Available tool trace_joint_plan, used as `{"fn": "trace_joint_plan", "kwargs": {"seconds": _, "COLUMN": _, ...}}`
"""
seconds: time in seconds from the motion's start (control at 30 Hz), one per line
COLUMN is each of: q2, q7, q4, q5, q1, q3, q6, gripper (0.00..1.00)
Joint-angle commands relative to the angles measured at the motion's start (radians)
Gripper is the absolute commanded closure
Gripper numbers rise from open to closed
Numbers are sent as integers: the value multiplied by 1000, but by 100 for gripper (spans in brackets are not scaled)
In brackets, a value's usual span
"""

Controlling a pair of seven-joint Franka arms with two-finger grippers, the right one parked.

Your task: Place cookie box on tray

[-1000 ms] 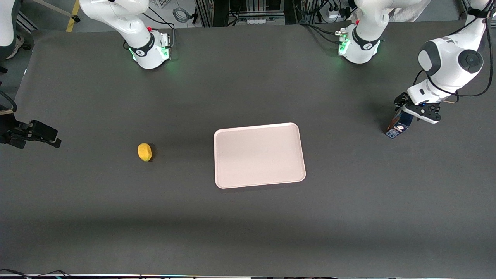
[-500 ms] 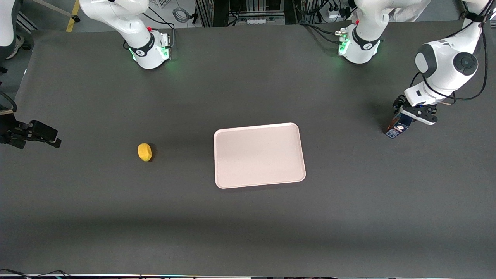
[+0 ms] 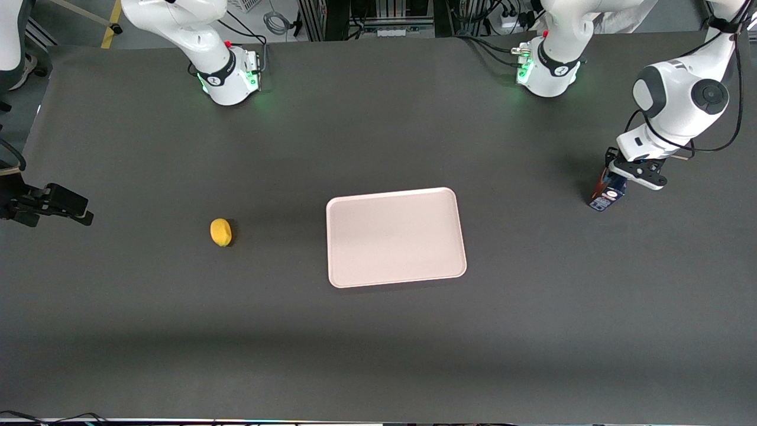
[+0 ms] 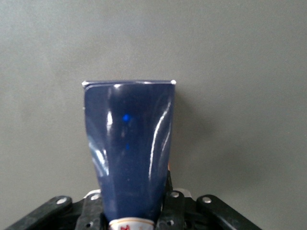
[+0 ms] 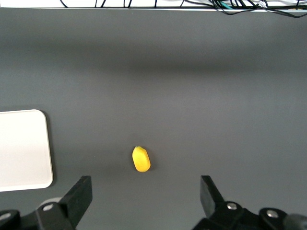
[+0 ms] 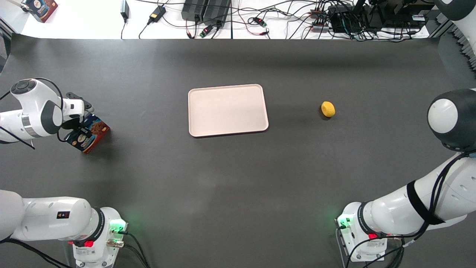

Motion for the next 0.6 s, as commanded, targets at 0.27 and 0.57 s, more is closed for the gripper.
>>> {"fn": "trace_joint_plan", "kwargs": {"seconds": 0.27, "q2": -15, "q7": -2, "q4": 45, "q5": -11, "q1": -7, "q3": -5, "q6": -68, "gripper": 96}}
{"fn": "trace_joint_plan", "kwargs": {"seconds": 0.57, "q2": -101, "q7": -10, "q4": 172, "q5": -12, "q1": -7, "q3": -8, "q6": -306, "gripper": 94}}
